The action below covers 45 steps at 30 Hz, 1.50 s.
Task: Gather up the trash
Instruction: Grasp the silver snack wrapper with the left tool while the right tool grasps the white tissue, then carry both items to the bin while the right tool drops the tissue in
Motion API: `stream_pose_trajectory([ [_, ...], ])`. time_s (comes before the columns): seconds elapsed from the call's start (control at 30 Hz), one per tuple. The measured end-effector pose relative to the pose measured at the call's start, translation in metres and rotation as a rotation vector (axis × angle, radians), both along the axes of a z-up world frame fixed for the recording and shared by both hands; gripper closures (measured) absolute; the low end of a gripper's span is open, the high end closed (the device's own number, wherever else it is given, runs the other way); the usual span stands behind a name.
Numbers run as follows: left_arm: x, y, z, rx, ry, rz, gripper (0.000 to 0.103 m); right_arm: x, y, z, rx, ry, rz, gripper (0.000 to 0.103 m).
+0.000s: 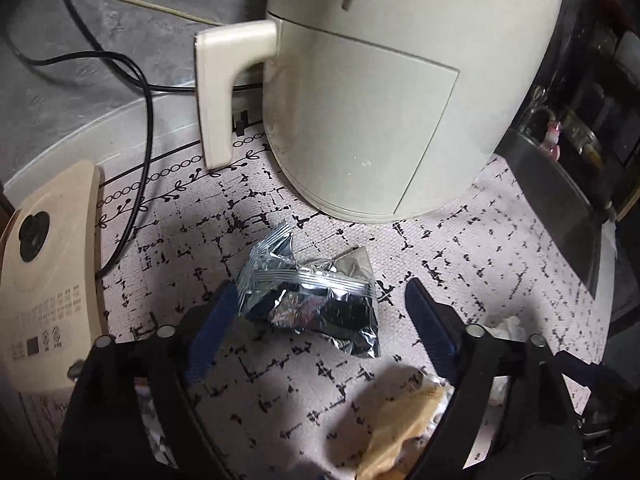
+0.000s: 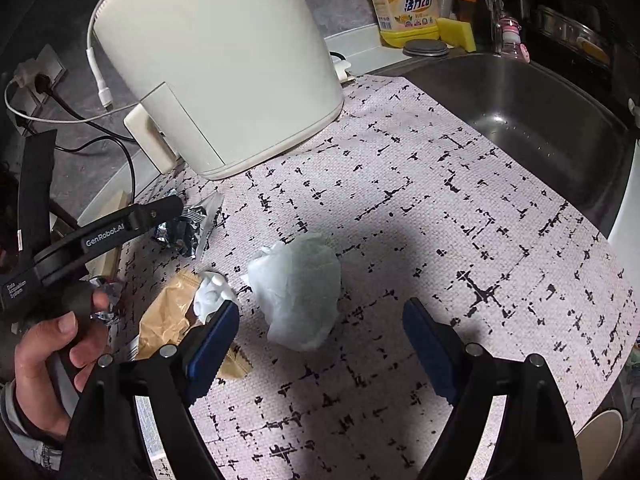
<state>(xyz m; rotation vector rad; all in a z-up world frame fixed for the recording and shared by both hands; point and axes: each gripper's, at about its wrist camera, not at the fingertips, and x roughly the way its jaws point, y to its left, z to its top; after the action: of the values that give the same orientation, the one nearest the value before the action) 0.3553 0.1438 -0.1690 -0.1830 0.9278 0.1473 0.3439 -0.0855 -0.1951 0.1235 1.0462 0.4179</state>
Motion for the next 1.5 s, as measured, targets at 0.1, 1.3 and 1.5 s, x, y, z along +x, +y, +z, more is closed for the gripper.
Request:
stream_pose_trajectory([
  [0.1, 0.008, 0.001, -0.007, 0.009, 0.023, 0.011, 0.016, 0.003, 0.007, -0.005, -0.011, 0.006, 0.006, 0.021],
  [1.3, -0.084, -0.025, 0.054, -0.111, -0.123, 0.047, 0.093, -0.035, -0.033, 0.036, 0.077, -0.062, 0.057, 0.094],
  [1.5, -0.102, -0.07, 0.059, -0.133, -0.138, -0.005, 0.093, -0.058, -0.071, 0.054, 0.083, -0.106, 0.045, 0.094],
])
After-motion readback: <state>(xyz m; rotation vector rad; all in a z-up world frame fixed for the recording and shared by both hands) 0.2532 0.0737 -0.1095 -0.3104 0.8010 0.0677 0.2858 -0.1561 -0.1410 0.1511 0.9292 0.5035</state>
